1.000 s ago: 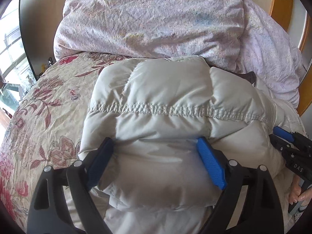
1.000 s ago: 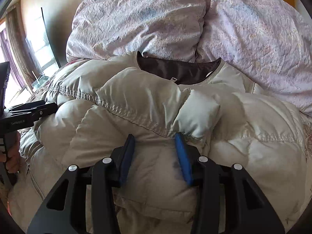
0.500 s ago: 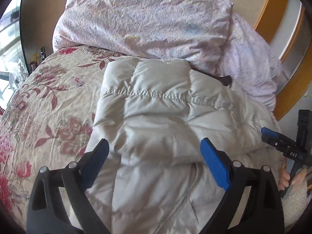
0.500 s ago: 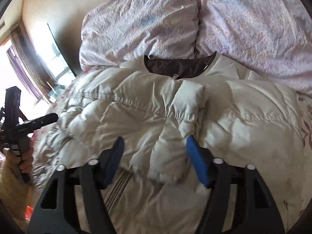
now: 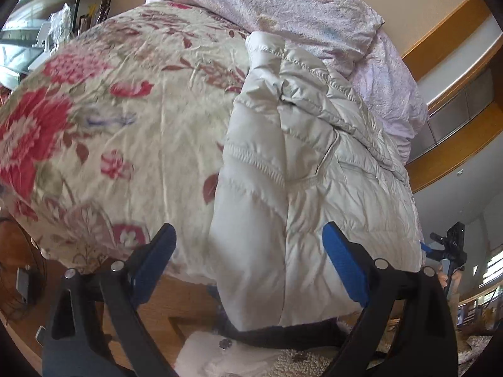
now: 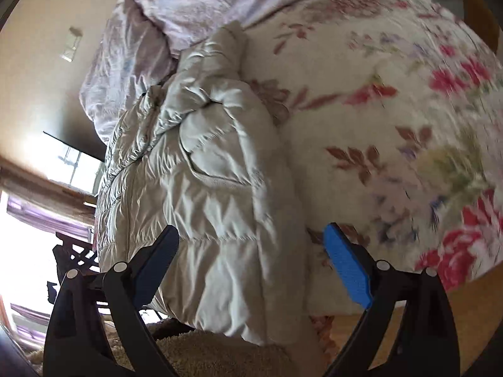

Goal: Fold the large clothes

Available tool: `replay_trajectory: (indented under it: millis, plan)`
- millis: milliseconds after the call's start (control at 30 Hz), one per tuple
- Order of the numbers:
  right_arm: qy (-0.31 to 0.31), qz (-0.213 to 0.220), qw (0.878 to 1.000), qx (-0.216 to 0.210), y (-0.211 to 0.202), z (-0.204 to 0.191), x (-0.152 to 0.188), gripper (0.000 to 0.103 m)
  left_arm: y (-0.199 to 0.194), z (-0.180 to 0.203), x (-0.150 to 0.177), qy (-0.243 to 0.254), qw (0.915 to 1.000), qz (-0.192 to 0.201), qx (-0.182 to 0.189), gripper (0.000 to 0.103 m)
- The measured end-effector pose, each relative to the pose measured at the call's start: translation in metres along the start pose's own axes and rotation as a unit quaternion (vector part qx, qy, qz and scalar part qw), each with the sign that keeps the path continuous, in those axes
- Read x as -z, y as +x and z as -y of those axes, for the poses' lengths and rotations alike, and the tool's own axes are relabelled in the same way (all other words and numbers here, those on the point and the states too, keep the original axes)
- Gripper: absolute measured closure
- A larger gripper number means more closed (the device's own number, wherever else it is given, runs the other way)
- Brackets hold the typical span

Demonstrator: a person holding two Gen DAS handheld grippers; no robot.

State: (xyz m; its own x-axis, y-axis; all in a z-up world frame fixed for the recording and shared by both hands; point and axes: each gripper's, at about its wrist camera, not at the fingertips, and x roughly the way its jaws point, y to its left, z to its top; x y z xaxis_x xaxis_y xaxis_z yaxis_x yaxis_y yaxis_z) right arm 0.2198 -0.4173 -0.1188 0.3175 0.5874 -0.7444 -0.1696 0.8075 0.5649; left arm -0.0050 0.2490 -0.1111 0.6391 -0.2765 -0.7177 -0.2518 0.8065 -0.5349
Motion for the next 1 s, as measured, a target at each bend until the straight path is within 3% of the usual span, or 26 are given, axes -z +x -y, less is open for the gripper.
replay_trajectory:
  millis: [167,333,533,667,767,867,933,1000]
  plan:
    - [0.022,-0.004,1.0,-0.021,0.005,0.019,0.017,0.009,-0.002,0.0,0.019,-0.011,0.9994,-0.005,0.032,0.016]
    - [0.023,-0.029,0.996,-0.077,0.011,0.019,0.027,0.02,0.009,0.003,0.031,-0.023,0.9978,-0.026,0.056,0.026]
    - [0.001,-0.062,0.993,-0.097,0.018,0.006,0.035,0.025,0.021,0.003,0.033,-0.034,0.9971,-0.042,0.053,0.03]
    - [0.005,-0.06,0.992,-0.115,0.018,0.007,0.037,0.025,0.03,-0.001,0.031,-0.054,0.9953,-0.051,0.062,0.033]
    - [0.008,-0.066,0.989,-0.135,0.025,0.003,0.042,0.035,0.029,-0.003,0.033,-0.062,0.9947,-0.051,0.064,0.038]
    - [0.008,-0.072,0.987,-0.144,0.032,0.0,0.045,0.05,0.023,-0.005,0.036,-0.073,0.9936,-0.046,0.073,0.052]
    - [0.009,-0.076,0.987,-0.139,0.036,-0.003,0.046,0.066,0.018,-0.002,0.036,-0.071,0.9941,-0.042,0.071,0.064]
    - [0.003,-0.069,0.988,-0.135,0.034,-0.009,0.046,0.072,0.012,0.005,0.035,-0.063,0.995,-0.035,0.069,0.074]
